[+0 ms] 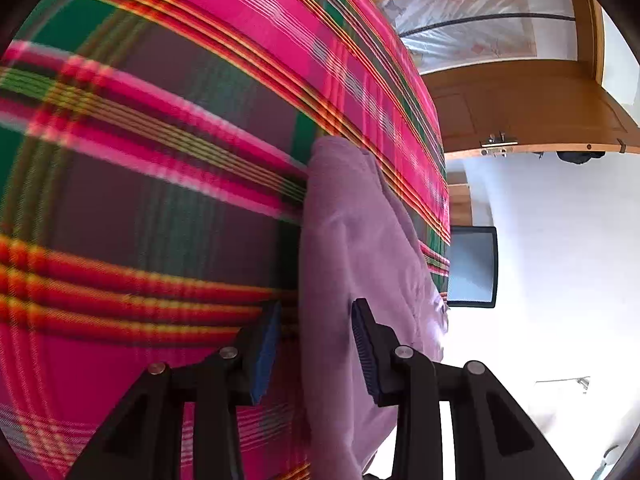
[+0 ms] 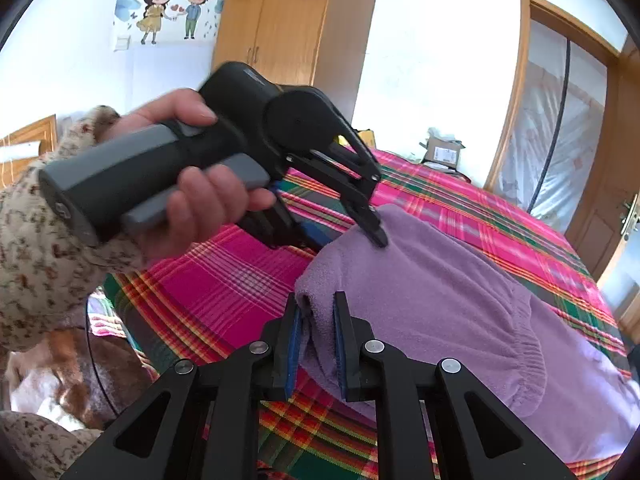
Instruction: Fold clothes
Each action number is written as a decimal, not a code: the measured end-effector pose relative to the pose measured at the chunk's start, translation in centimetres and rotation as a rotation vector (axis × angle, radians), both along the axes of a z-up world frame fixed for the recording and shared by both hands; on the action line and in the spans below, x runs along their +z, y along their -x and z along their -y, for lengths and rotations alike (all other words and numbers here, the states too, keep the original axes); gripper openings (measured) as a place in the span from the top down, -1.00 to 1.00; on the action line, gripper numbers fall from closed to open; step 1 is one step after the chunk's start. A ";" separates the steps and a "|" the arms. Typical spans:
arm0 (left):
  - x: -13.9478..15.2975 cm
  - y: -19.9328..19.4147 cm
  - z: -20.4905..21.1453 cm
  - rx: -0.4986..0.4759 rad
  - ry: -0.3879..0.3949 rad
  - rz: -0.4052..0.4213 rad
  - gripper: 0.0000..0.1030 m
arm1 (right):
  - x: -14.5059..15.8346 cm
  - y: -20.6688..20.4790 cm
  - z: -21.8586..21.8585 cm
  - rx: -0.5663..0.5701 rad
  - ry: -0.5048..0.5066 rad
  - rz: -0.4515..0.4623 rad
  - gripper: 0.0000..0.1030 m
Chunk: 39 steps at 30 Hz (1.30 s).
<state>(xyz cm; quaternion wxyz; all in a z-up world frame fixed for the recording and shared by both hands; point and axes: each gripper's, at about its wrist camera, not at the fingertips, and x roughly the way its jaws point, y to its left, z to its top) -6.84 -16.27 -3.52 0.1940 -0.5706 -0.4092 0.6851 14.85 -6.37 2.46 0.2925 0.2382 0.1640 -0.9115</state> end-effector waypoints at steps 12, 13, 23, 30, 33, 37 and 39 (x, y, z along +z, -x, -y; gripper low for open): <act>-0.4 1.2 1.0 0.074 -0.091 -0.057 0.74 | 0.1 -0.1 0.2 0.026 0.001 0.035 0.71; -0.1 1.1 1.1 0.071 -0.090 -0.076 0.75 | -0.1 0.2 0.3 0.029 -0.004 0.038 0.71; 0.8 0.9 2.9 0.092 -0.136 -0.142 0.81 | 0.2 1.3 1.3 0.051 -0.009 0.041 0.71; 1.1 0.0 5.8 0.119 -0.108 -0.157 0.80 | 0.2 1.4 3.7 0.124 -0.013 0.055 0.71; 0.9 -0.3 6.7 0.130 -0.088 -0.154 0.80 | 0.1 1.8 4.9 0.161 -0.019 0.072 0.71; 0.8 -0.6 8.3 0.154 -0.072 -0.147 0.80 | -0.1 2.2 6.3 0.211 -0.017 0.088 0.71; 0.7 -0.8 9.0 0.166 -0.057 -0.145 0.81 | -0.4 1.7 7.1 0.233 -0.019 0.098 0.71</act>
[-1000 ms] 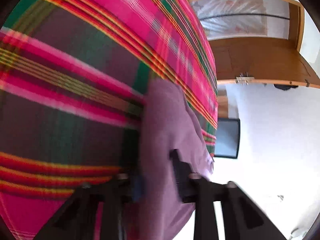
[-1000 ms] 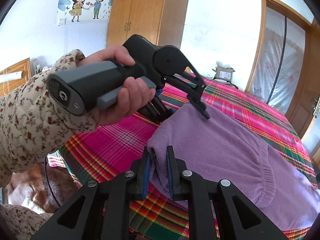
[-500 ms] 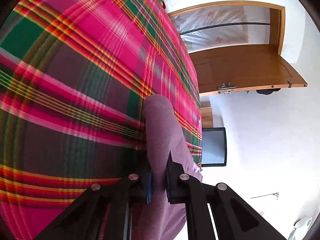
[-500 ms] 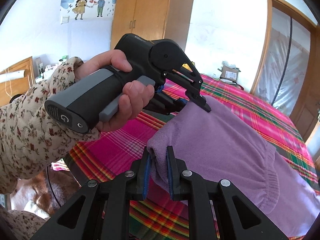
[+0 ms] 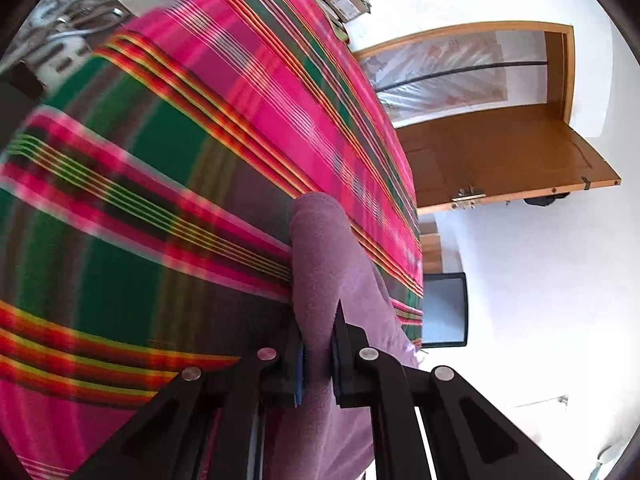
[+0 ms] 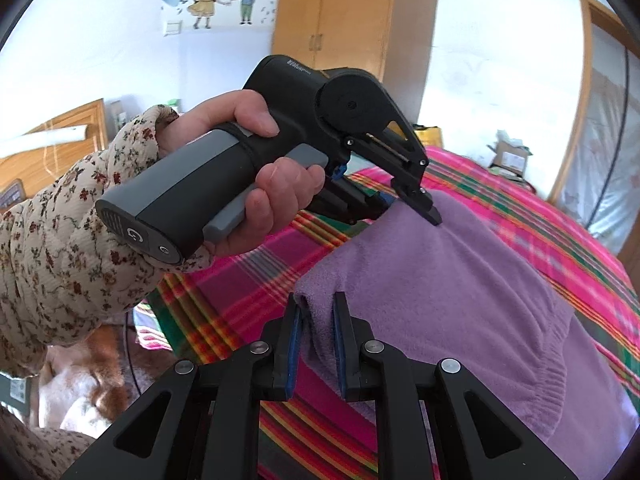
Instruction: Fold clothes
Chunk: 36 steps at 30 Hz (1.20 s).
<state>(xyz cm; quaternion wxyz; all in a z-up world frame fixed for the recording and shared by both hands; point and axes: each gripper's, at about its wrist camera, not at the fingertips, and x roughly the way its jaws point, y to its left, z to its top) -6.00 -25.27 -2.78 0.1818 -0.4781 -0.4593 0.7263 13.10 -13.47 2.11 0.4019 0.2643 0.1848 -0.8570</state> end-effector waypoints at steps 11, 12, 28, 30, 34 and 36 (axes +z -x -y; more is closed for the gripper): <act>-1.1 -0.6 2.0 0.052 0.035 0.042 0.78 | -1.3 -1.0 2.2 0.066 -0.002 0.050 0.71; -1.2 -0.6 1.8 0.053 0.048 0.047 0.75 | -1.5 -1.0 2.2 0.065 -0.004 0.057 0.71; 3.2 -4.1 1.0 0.179 0.280 0.048 0.51 | -0.7 -0.2 -2.4 0.007 0.093 0.169 0.57; 3.9 -4.9 0.4 0.188 0.297 0.028 0.47 | 0.2 0.0 -4.6 -0.021 0.126 0.176 0.57; 5.5 -6.5 -2.3 0.162 0.356 -0.050 0.45 | 0.9 0.8 -9.0 -0.118 0.196 0.195 0.57; 6.1 -6.9 -4.5 0.145 0.376 -0.095 0.43 | 0.9 1.2 -11.3 -0.189 0.212 0.182 0.57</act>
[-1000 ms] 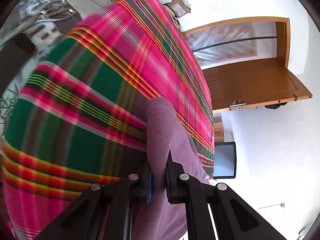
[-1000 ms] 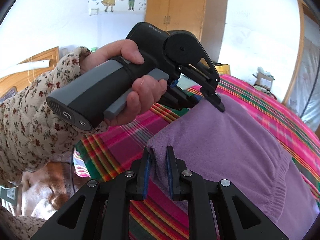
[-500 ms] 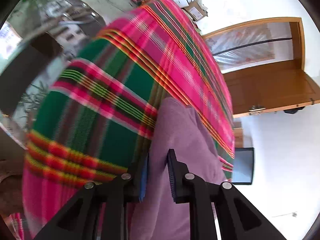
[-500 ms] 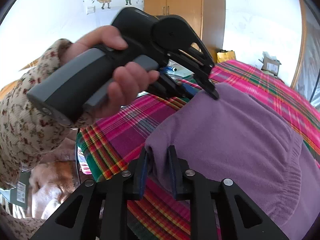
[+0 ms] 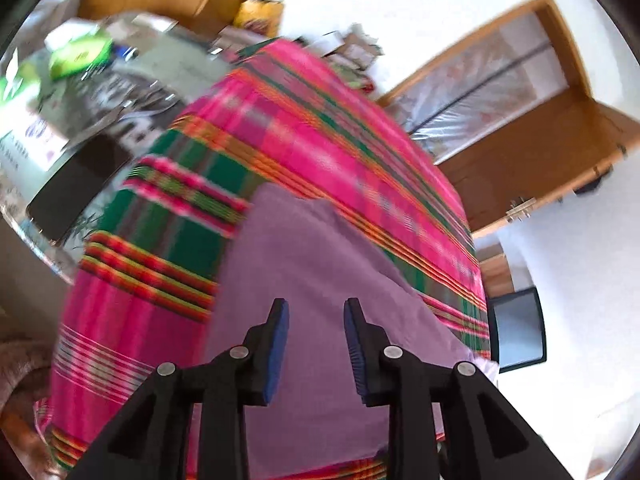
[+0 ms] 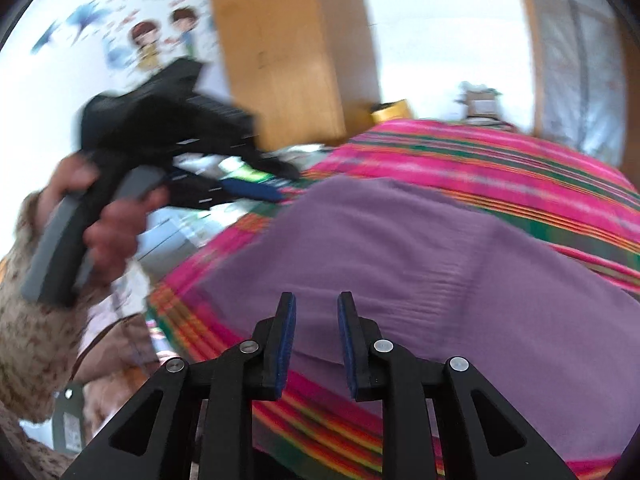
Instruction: Fold clothes
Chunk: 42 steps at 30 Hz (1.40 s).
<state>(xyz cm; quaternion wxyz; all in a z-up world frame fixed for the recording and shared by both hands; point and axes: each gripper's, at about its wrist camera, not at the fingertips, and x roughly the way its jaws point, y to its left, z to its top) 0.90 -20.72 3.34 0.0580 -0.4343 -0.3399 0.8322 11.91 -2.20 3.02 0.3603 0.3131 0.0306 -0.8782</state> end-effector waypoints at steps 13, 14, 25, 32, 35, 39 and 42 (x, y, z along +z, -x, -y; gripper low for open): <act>-1.2 1.8 -17.2 -0.400 0.122 0.010 0.39 | -2.4 1.9 -16.3 -0.493 -0.006 0.021 0.57; -1.7 1.9 -18.2 -0.416 0.127 0.021 0.39 | -2.5 2.0 -16.8 -0.508 -0.013 0.019 0.57; -3.3 2.9 -23.2 -0.451 0.180 -0.008 0.39 | -4.0 1.6 -23.1 -0.700 -0.138 -0.043 0.57; -3.8 4.0 -25.2 -0.471 0.193 -0.026 0.39 | -4.5 1.8 -30.0 -0.879 -0.178 -0.055 0.57; -3.9 4.5 -25.6 -0.461 0.191 -0.036 0.36 | -4.6 2.1 -32.0 -0.933 -0.190 -0.057 0.57; -3.9 5.1 -26.1 -0.450 0.179 -0.029 0.32 | -4.4 2.7 -33.7 -0.976 -0.191 -0.061 0.57; -3.9 5.4 -26.8 -0.445 0.184 -0.021 0.31 | -3.9 4.0 -33.8 -0.911 -0.173 -0.068 0.57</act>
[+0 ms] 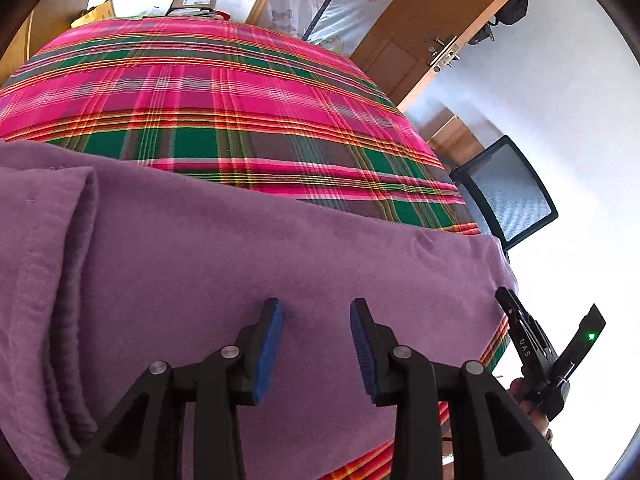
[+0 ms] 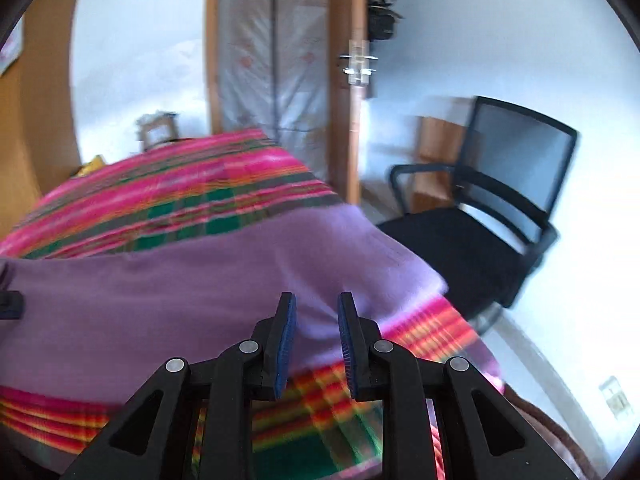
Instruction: Fold clothes
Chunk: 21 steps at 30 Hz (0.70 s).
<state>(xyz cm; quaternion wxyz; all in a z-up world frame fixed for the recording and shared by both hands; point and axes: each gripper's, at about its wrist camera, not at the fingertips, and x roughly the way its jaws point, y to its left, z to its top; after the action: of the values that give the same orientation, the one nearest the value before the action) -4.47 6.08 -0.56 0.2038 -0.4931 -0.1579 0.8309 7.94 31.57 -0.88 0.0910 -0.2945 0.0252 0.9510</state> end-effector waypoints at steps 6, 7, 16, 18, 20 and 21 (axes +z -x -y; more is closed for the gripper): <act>0.0 0.5 -1.3 -0.029 0.010 0.006 0.31 | -0.2 3.8 -0.6 0.060 -0.024 0.047 0.57; 0.0 0.6 -1.4 -0.030 0.010 0.007 0.31 | -0.2 4.2 -1.0 0.058 -0.012 0.054 0.57; -0.1 1.4 -2.1 -0.032 0.009 -0.010 0.30 | 0.0 5.6 -4.1 -0.017 -0.019 0.069 0.58; -0.2 1.4 -2.1 -0.032 0.002 -0.011 0.29 | 0.0 5.8 -4.4 -0.029 -0.026 0.068 0.60; -0.2 1.5 -2.1 -0.032 -0.008 -0.012 0.29 | 0.0 5.9 -4.5 -0.027 -0.026 0.070 0.60; -0.3 1.6 -2.1 -0.032 -0.011 -0.013 0.28 | 0.1 6.0 -4.4 -0.026 -0.036 0.074 0.60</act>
<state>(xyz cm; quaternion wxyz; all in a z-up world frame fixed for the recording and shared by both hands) -6.06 8.18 -0.86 0.2206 -0.4892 -0.1532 0.8298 1.96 35.97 -0.80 0.1094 -0.3272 0.0086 0.9385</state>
